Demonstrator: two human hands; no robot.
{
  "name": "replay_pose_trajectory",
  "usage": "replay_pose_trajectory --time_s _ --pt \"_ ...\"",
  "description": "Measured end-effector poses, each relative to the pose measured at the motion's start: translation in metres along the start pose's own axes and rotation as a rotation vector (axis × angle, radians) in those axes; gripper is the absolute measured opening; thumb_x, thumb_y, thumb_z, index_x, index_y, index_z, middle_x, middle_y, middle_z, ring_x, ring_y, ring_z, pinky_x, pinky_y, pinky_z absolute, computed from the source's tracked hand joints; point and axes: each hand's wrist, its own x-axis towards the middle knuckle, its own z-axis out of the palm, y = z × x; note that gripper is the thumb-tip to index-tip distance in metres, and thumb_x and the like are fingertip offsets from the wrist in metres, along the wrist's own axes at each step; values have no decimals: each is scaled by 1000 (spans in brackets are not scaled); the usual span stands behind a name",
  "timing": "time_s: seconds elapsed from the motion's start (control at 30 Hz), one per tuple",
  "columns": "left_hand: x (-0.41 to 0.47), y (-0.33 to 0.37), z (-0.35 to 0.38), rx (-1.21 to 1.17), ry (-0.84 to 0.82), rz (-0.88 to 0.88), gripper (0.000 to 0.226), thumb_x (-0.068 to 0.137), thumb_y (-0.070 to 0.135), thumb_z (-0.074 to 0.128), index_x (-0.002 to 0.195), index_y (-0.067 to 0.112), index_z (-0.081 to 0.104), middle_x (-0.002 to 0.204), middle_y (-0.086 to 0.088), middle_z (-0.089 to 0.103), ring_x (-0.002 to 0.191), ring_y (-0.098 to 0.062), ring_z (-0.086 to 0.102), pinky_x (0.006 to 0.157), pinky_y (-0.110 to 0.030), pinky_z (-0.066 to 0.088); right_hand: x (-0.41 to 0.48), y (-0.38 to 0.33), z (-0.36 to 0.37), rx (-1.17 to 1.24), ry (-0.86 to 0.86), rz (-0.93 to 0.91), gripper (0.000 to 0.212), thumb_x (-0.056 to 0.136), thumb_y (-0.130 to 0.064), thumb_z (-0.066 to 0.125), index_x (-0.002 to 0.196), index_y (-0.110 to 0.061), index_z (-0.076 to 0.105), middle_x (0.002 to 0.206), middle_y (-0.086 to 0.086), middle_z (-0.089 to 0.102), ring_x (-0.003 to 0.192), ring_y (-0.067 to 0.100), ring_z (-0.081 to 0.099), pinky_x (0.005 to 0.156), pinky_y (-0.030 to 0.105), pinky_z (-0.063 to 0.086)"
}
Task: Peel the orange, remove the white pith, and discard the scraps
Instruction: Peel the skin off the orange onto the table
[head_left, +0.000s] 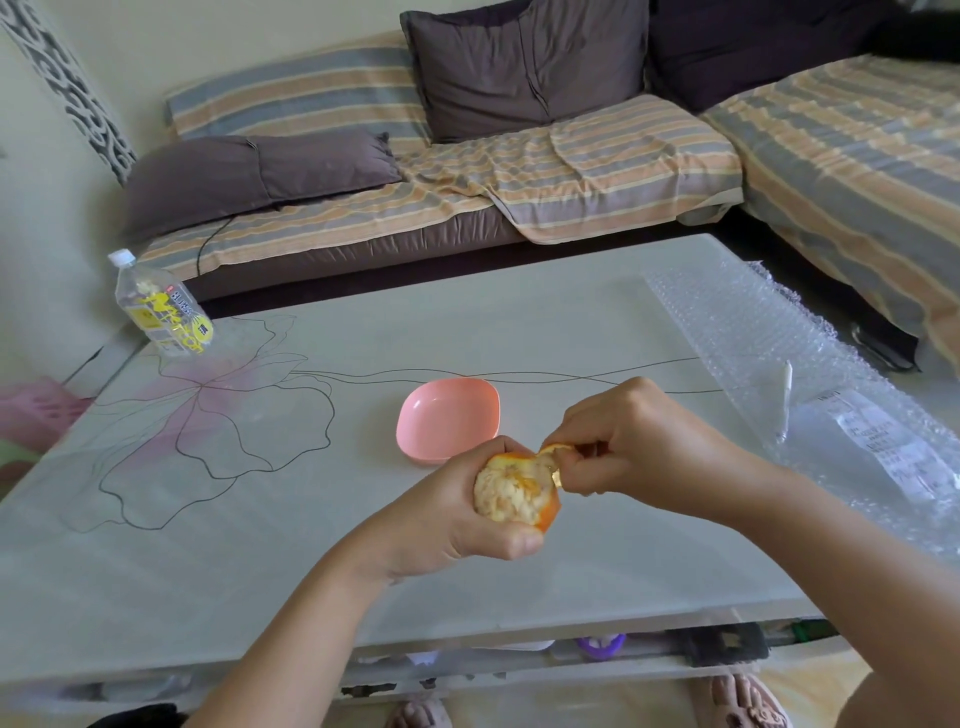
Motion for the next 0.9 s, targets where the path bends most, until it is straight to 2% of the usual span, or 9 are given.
replay_pose_trajectory --time_s 0.1,0.17,0.27,0.37,0.53,0.63,0.73,0.83,0.9 --pt "-9 -1 0 6 -110 7 48 61 17 74 105 17 56 102 -1 63 89 -12 58 73 -22 47 7 11 -13 65 152 146 17 78 -9 63 67 4 66 56 13 60 51 17 55 48 26 46" --pt "-13 -3 1 4 -91 2 48 64 14 76 108 16 56 101 5 64 88 -9 59 73 -20 47 8 23 -25 109 220 252 16 81 -13 66 74 -1 72 59 7 65 51 11 59 52 19 48" --pt "-14 -7 -6 -9 72 -18 53 63 15 81 108 19 54 87 20 61 78 -2 57 69 -16 46 8 40 -17 -44 32 280 17 89 -26 61 91 -17 75 76 -7 62 61 5 57 59 16 44" --pt "-15 -15 -10 -6 198 -29 63 53 27 87 107 26 55 86 24 60 78 0 59 69 -17 48 10 56 14 -207 -99 314 21 90 -20 56 103 -24 72 87 -4 50 68 2 48 60 10 36" --pt "-19 -26 -11 -15 303 -45 73 45 37 83 111 24 55 95 13 62 81 0 63 71 -17 49 14 71 46 -323 -182 493 21 88 -14 50 77 -1 62 75 12 51 70 23 46 59 34 34" --pt "-20 -26 -11 -6 276 -29 70 50 41 78 112 17 55 92 10 62 80 -1 61 72 -15 47 15 72 52 -311 -132 521 26 95 -16 44 98 0 63 85 12 60 81 27 54 68 34 42" --pt "-20 -24 -11 -1 273 -7 72 51 45 72 115 18 53 91 12 60 80 0 58 71 -13 45 19 51 43 -128 -41 498 34 99 -31 41 125 -17 58 104 9 66 91 23 57 78 31 44" --pt "-16 -23 -9 18 292 16 67 54 40 76 114 20 53 89 16 61 80 1 59 71 -14 46 20 21 32 244 -78 354 46 80 -52 56 124 -37 57 101 -12 69 88 7 64 82 28 52" --pt "-12 -23 -5 55 363 29 62 57 32 82 111 22 54 91 16 64 81 -1 62 70 -16 49 16 8 31 378 -110 248 54 70 -50 64 122 -37 57 100 -18 66 89 5 65 81 28 55"
